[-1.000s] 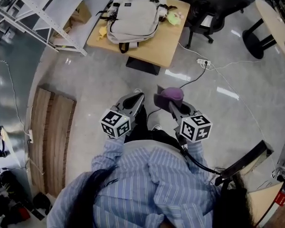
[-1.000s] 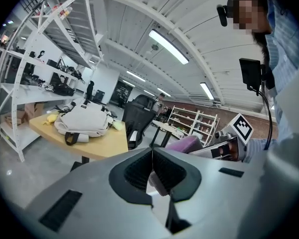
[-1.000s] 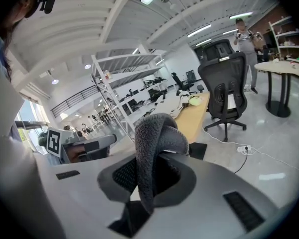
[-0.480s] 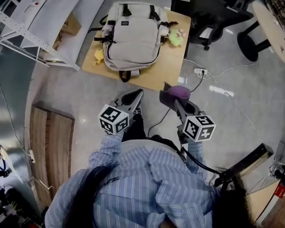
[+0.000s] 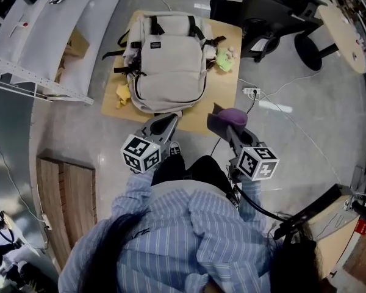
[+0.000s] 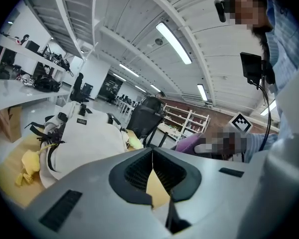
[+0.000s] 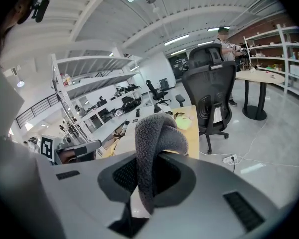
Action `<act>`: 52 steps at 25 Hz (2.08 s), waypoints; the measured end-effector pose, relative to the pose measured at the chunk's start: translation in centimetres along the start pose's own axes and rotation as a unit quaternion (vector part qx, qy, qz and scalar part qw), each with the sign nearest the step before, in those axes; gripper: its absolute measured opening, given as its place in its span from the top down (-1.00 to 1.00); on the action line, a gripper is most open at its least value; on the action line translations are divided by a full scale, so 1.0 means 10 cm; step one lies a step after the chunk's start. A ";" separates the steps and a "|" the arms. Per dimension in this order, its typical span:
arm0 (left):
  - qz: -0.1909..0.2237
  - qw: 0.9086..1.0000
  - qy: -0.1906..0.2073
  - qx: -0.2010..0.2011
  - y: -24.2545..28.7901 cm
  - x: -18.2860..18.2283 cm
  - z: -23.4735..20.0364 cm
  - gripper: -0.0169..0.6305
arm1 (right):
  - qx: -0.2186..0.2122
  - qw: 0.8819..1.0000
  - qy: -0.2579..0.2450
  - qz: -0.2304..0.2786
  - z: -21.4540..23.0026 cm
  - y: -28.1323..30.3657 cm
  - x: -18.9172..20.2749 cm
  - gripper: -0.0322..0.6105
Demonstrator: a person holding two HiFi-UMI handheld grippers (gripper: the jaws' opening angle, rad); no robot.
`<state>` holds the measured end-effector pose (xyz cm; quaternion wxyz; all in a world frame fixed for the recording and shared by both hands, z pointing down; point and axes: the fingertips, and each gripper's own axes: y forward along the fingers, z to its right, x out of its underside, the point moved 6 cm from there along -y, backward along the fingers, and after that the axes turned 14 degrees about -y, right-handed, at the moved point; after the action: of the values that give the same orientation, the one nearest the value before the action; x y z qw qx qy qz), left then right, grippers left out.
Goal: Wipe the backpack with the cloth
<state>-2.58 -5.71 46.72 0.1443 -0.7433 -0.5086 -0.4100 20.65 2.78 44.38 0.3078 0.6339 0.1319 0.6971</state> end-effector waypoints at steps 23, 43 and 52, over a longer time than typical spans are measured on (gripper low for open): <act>0.020 0.998 -0.032 -0.059 0.59 -0.28 -0.29 0.93 | -0.019 0.962 -0.272 0.001 1.70 1.51 -1.70 0.77; 0.044 0.983 -0.080 -0.157 0.71 -0.22 -0.43 0.93 | -0.056 0.881 -0.469 -0.027 2.23 3.57 -2.31 0.77; 0.043 0.981 -0.089 -0.167 0.59 -0.08 -0.38 0.93 | -0.109 0.865 -0.488 -0.039 1.88 3.31 -1.78 0.77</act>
<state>0.74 -11.24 49.65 -0.0103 -0.8114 -0.4115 -0.4149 30.29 -37.40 52.15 0.4269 0.8501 -0.0876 0.2957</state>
